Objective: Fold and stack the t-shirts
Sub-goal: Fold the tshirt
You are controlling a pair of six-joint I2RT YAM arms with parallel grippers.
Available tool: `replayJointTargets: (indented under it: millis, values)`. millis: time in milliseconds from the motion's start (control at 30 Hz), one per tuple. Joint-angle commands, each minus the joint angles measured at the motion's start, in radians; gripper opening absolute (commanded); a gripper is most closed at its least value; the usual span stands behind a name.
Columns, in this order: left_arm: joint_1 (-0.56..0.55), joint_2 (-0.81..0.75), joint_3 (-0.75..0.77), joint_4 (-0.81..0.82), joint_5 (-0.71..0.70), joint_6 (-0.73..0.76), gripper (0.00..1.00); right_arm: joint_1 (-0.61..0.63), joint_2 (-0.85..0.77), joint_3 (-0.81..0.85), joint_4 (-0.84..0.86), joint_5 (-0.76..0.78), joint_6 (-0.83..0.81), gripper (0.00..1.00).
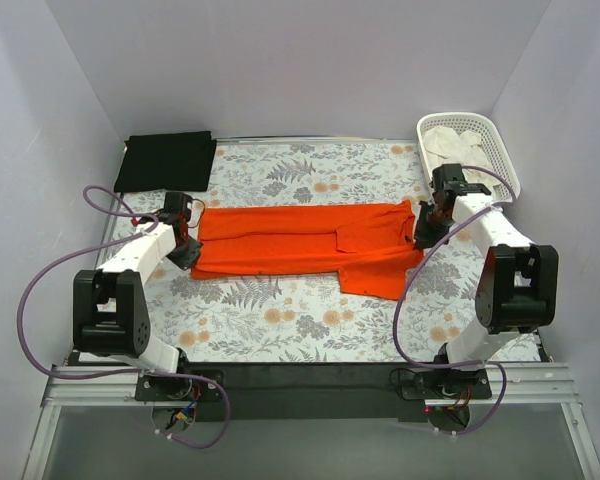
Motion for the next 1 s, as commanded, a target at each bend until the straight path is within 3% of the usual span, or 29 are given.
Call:
replayJointTargets:
  millis: [0,500,867,967]
  values:
    - [0.018,0.024,0.030,0.037,-0.018,0.007,0.00,-0.011,0.032,0.048,-0.013,0.003,-0.018,0.01]
    - [0.018,0.125,0.107,0.117,-0.006,0.079,0.00,-0.017,0.138,0.101,-0.006,0.012,-0.030,0.01]
    - [0.018,0.190,0.073,0.192,0.014,0.114,0.00,-0.017,0.188,0.097,0.025,0.012,-0.029,0.01]
    - [0.018,0.176,0.072,0.223,0.032,0.131,0.06,-0.017,0.185,0.095,0.034,0.012,-0.027,0.01]
